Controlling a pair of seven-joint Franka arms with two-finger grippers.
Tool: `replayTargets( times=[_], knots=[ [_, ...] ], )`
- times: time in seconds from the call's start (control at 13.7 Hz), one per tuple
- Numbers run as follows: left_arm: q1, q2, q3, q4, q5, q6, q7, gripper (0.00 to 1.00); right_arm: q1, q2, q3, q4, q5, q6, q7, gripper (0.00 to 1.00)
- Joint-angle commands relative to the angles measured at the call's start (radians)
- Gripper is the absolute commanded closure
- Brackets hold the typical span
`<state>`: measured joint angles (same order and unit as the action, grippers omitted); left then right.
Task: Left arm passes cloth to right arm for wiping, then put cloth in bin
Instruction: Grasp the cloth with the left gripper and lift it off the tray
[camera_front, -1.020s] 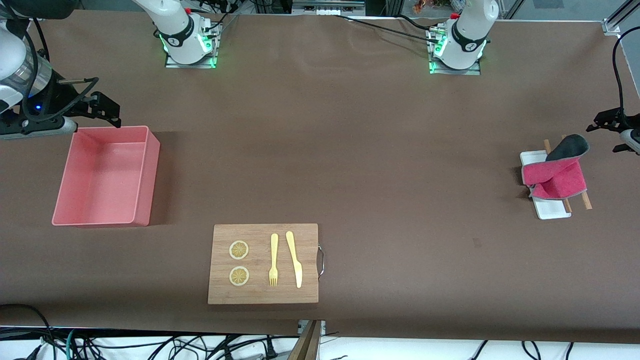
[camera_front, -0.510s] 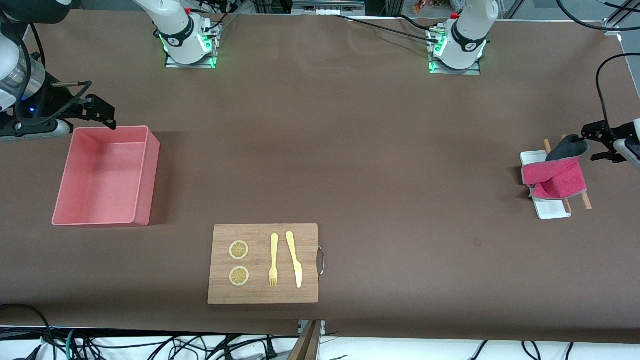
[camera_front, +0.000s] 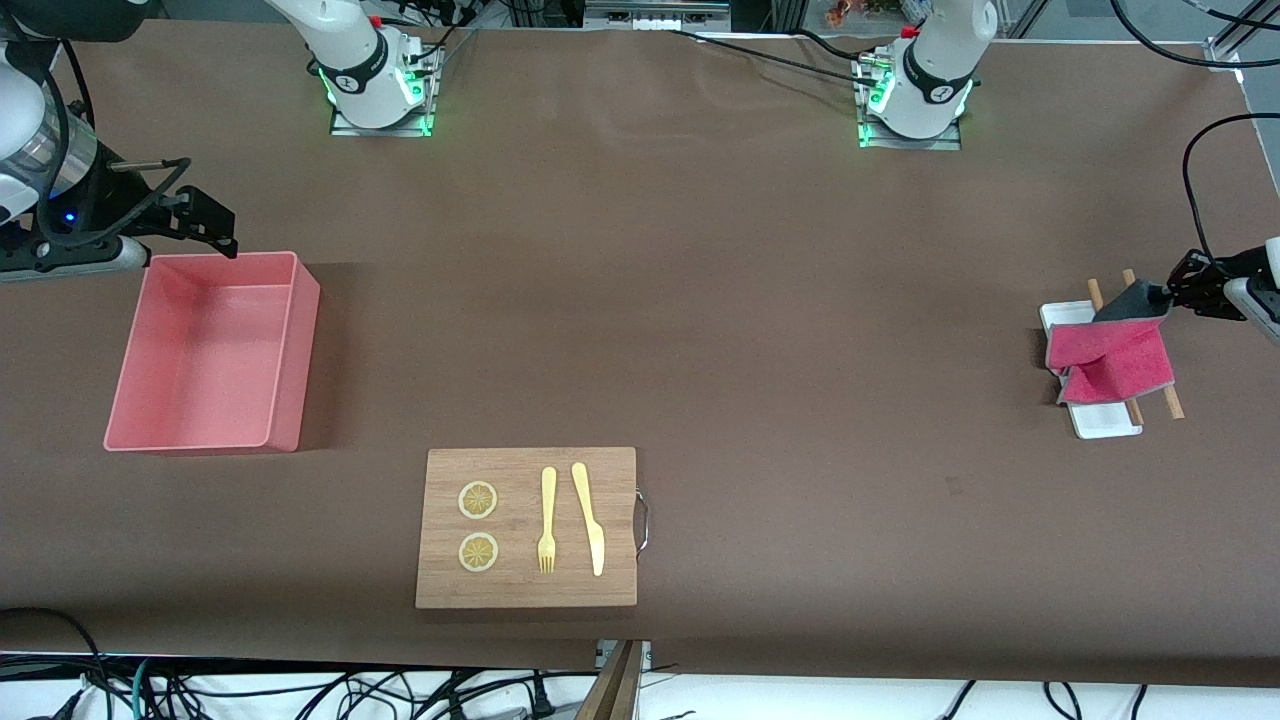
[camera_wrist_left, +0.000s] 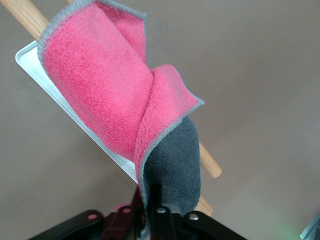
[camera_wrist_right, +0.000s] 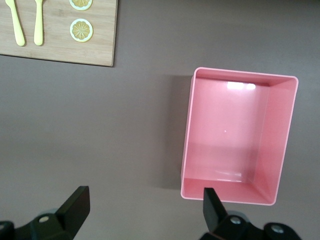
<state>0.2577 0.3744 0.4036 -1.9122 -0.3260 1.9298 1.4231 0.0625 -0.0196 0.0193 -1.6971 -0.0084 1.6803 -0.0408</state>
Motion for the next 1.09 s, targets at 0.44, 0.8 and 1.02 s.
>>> replayTargets(
  times=[0.44,0.8,1.02],
  knots=[
    [-0.046,-0.137,-0.005,0.117,0.016,-0.258,-0.054,1.00,0.002,0.003,0.004,0.042,0.001,-0.001,-0.019,0.00],
    [-0.080,-0.153,-0.168,0.220,0.016,-0.347,-0.535,1.00,0.007,-0.002,-0.021,0.092,-0.010,-0.019,-0.022,0.00],
    [-0.084,-0.151,-0.348,0.281,0.016,-0.338,-0.891,1.00,0.008,-0.010,-0.061,0.123,0.001,-0.060,-0.021,0.00]
  ],
)
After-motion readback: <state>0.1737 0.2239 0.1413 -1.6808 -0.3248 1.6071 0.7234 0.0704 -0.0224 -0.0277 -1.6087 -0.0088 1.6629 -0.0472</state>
